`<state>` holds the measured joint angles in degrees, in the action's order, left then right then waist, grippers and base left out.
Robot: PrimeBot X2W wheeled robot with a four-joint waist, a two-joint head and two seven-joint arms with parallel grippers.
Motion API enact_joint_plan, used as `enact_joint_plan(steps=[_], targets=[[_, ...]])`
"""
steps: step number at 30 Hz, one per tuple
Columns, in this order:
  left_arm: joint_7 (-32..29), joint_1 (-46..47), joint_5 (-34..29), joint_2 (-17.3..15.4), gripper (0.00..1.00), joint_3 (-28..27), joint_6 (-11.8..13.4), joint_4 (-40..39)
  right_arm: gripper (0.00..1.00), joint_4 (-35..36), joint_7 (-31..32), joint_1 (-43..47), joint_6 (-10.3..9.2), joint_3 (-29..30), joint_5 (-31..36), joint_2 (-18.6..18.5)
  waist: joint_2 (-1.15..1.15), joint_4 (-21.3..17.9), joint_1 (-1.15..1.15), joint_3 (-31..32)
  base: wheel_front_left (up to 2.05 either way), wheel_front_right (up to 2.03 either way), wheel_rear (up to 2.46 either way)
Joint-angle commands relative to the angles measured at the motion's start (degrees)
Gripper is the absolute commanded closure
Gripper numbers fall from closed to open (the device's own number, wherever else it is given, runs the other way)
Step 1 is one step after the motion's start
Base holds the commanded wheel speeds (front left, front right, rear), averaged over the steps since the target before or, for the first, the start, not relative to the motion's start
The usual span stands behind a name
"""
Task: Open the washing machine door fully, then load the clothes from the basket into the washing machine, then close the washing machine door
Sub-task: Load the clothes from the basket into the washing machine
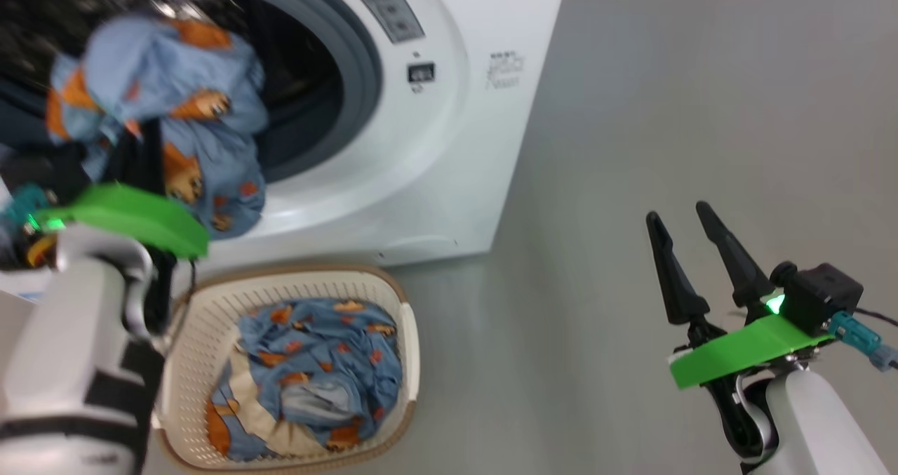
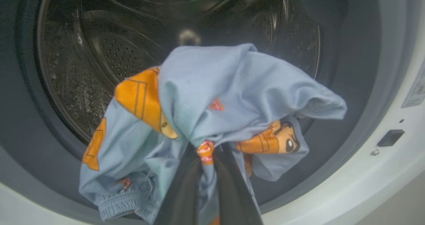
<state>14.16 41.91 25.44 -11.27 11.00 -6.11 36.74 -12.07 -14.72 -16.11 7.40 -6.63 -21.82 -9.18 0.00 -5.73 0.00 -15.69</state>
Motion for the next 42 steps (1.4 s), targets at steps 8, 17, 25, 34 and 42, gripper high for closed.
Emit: enact_joint_plan(steps=[8, 17, 25, 34, 42], targets=[[0.81, 15.52, -0.60, -4.77, 1.00, -1.97, -1.05, 10.13, 0.00, 3.20, -0.28, -4.05, 0.09, -1.33, 0.68, 1.07, 0.00, -5.76, 0.00, -12.54, 0.00, 0.00, 0.00], [0.83, 26.77, -0.98, -7.28, 1.00, -3.38, -1.30, 15.48, 0.00, 3.99, -0.28, -6.52, 0.09, -1.63, 0.69, 2.90, 0.00, -9.64, 0.00, -19.51, 0.00, 0.00, 0.00], [0.84, 32.99, -4.40, -8.73, 1.00, -4.77, -0.97, 11.19, 0.00, 4.63, -0.28, -7.66, 0.09, -1.78, 0.63, 4.01, 0.00, -11.48, 0.00, -22.42, 0.00, 0.00, 0.00], [0.84, 29.78, -7.54, -6.96, 0.00, -9.70, -0.56, 8.11, 0.00, 4.16, -0.28, -7.79, 0.09, -1.60, 0.80, 4.72, 0.00, -11.13, 0.00, -22.13, 0.00, 0.00, 0.00], [0.84, 28.70, -7.64, -5.94, 0.00, -9.41, -1.09, 16.44, 0.00, 3.37, -0.28, -7.96, 0.09, -1.92, 0.86, 4.72, 0.00, -9.83, 0.00, -19.62, 0.00, 0.00, 0.00]])
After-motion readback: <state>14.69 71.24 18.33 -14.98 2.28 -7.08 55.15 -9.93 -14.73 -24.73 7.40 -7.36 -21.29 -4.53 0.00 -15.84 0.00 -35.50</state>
